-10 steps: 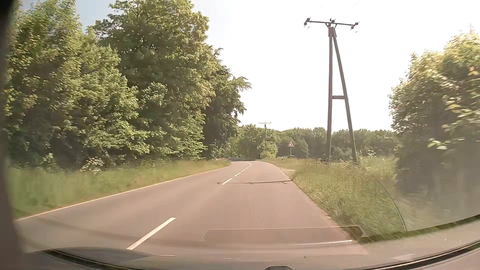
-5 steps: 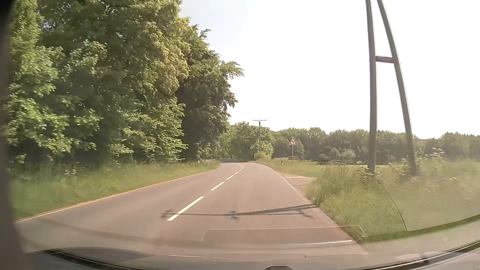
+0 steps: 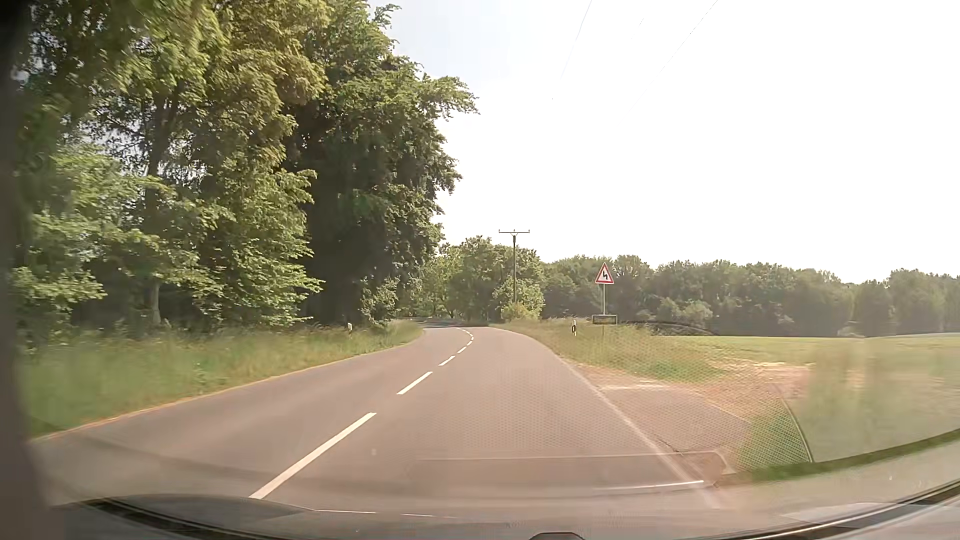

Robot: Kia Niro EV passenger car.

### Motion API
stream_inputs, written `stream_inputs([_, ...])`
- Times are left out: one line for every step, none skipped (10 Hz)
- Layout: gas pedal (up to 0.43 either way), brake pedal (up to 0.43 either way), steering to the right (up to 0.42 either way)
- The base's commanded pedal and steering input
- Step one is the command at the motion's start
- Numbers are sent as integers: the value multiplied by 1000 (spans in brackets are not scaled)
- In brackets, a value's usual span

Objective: Follow the waypoints while adhering to traffic rules and regulations

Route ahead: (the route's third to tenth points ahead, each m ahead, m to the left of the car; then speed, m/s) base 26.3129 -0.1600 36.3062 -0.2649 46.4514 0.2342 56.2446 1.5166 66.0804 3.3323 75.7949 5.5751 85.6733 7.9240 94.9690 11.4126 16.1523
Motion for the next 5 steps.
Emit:
stream_inputs([98, 0, 3])
stream_inputs([98, 0, 1])
stream_inputs([98, 0, -1])
stream_inputs([98, 0, -4])
stream_inputs([98, 0, -5])
